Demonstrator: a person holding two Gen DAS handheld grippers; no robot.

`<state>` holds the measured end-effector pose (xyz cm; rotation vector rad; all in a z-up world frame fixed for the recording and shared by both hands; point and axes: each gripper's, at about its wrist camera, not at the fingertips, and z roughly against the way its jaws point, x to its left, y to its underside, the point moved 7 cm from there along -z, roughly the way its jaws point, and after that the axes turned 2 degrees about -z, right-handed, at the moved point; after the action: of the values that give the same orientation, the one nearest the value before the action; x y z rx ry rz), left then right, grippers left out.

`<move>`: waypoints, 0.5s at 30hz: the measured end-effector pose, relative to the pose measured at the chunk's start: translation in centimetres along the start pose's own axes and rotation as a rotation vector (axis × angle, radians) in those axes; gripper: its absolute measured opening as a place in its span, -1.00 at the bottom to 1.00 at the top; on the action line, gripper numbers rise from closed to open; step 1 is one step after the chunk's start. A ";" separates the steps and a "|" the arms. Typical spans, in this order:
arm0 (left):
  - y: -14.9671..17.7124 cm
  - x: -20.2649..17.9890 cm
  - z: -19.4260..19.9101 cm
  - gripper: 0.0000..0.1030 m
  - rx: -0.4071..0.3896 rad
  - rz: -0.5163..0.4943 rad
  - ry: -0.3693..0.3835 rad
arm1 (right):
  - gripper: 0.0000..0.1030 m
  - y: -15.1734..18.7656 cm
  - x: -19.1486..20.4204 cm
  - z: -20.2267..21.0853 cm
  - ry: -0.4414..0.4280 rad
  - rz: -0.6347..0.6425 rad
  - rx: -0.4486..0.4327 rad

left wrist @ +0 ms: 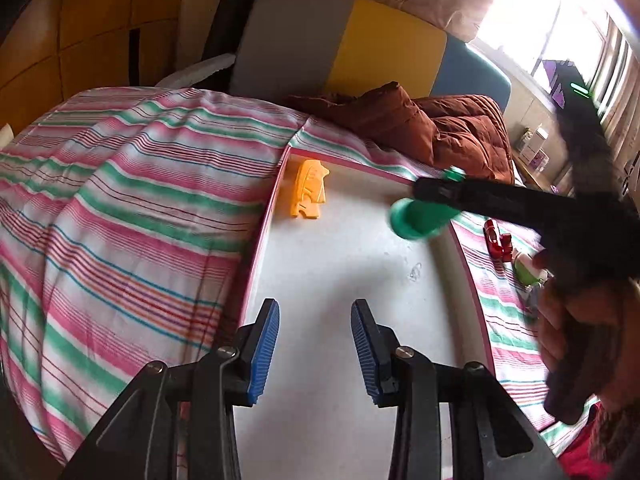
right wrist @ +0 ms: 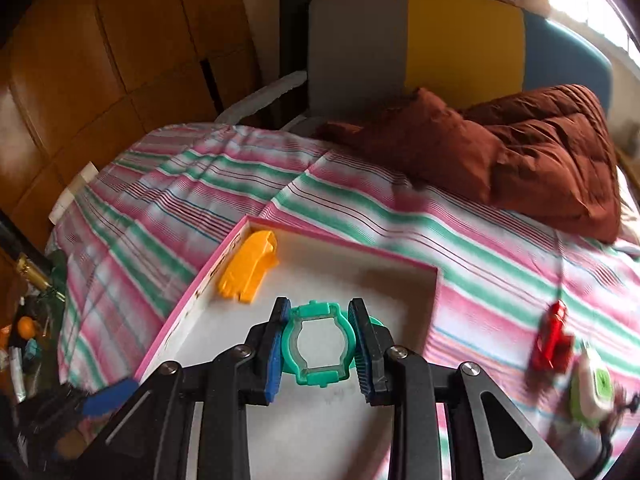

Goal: Organize rigid objects
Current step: 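Lower the green stand into the tray and open the right gripper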

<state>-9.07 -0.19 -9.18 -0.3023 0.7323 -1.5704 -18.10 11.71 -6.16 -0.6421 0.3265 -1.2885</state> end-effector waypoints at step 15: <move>0.0 0.6 -0.1 -0.28 -0.001 0.022 0.001 | -0.14 -3.4 1.6 -5.4 0.071 0.086 0.039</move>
<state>-9.17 -0.78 -9.40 -0.2931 0.7350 -1.5499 -23.35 8.32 -8.10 -0.5452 0.3825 -1.2343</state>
